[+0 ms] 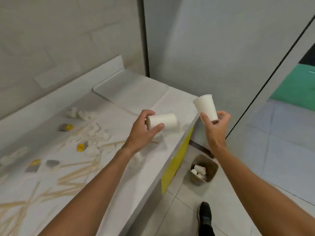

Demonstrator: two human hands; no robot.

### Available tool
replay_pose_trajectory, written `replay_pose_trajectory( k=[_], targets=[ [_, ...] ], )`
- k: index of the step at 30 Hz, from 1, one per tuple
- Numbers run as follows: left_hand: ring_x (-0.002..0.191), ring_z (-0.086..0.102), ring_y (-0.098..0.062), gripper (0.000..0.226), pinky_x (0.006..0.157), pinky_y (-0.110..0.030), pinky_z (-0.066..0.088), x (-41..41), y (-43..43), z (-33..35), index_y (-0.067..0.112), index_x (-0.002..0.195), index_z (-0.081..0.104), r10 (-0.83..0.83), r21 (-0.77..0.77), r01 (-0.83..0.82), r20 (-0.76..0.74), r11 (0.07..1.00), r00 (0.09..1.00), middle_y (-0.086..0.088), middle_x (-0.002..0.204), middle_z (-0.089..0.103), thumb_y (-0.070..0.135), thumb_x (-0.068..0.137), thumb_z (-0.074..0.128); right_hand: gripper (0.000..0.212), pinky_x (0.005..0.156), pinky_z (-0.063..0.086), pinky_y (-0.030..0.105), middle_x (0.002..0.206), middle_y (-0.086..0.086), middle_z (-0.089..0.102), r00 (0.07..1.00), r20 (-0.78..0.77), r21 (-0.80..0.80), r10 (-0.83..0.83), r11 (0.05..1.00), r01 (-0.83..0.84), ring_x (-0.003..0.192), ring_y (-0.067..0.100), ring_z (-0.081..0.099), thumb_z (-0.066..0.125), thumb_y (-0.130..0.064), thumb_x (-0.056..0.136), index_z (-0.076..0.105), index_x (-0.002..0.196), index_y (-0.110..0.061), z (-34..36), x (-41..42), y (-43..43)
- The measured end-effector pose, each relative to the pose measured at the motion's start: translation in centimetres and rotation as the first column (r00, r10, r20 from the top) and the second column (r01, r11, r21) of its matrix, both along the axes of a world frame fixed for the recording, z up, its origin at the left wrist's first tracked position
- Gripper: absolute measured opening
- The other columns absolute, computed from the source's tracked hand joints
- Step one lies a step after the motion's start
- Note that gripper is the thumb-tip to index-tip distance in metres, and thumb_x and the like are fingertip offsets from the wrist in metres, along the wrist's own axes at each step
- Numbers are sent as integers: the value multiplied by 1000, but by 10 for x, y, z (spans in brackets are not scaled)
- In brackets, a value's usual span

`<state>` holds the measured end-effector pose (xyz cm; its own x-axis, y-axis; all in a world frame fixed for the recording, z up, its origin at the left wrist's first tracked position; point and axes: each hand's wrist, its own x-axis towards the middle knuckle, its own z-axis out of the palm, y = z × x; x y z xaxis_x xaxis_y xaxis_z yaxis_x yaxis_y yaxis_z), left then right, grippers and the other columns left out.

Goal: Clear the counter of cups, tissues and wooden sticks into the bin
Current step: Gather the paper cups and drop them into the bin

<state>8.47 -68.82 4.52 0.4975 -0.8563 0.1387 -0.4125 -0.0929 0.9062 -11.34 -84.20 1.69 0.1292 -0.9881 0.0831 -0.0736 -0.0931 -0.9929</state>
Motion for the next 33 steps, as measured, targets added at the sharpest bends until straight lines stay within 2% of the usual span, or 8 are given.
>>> replay_pose_trajectory(
  k=[6,8,11,16,22,25,30,33],
  targets=[
    [102,54,-6,45,79,-18,47,-91,-106,-39,30,119,52,-336,141,326,58,935,940,10,116,53,34,81,75,55,61,47,22,109,5,51,988,-128,179,-90,977,112,86,16,57,71,-38,85,34,119,-16,-59,-92,-69],
    [105,52,-4,47,84,-15,44,-115,-133,-63,30,120,52,-398,221,375,68,900,915,10,118,51,32,80,76,54,56,45,17,107,3,50,982,-179,251,-69,961,113,81,10,57,71,-32,88,34,122,-13,-82,-115,-89],
    [108,49,-7,48,91,-19,41,-145,-168,-109,29,122,51,-437,342,403,26,849,899,9,119,47,26,80,75,55,65,47,23,104,0,51,960,-280,372,4,922,105,88,13,58,75,-33,84,36,119,-16,-122,-145,-120],
    [103,49,-12,46,83,-20,38,-163,-215,-193,22,119,51,-260,531,254,-65,808,964,3,118,46,20,80,75,55,69,49,30,107,3,53,919,-380,550,106,825,132,92,19,58,78,-37,79,38,112,-19,-196,-171,-160],
    [96,50,-19,40,73,-25,42,-177,-250,-319,21,105,45,52,632,20,-94,775,994,-4,112,47,20,78,75,54,73,49,32,98,0,49,902,-411,661,131,724,196,88,18,54,76,-36,81,36,112,-17,-305,-168,-183],
    [100,50,-20,42,79,-30,46,-186,-266,-381,19,109,45,78,640,9,-107,768,991,-4,115,46,20,79,75,53,73,47,30,101,0,47,903,-408,698,138,684,210,89,17,53,74,-37,83,34,113,-18,-368,-165,-190],
    [100,50,-18,44,69,-18,39,-194,-283,-456,19,110,44,16,634,72,-132,770,991,-4,114,47,17,79,75,55,66,45,24,99,-2,47,909,-377,760,175,620,196,84,12,52,72,-42,84,33,115,-18,-439,-163,-199],
    [106,48,-17,53,71,-16,39,-193,-289,-478,19,123,43,-49,669,125,-130,732,990,-5,123,44,18,81,73,57,75,43,29,103,-2,44,891,-383,777,243,606,169,94,16,51,70,-44,86,31,118,-17,-455,-165,-204]
  ],
)
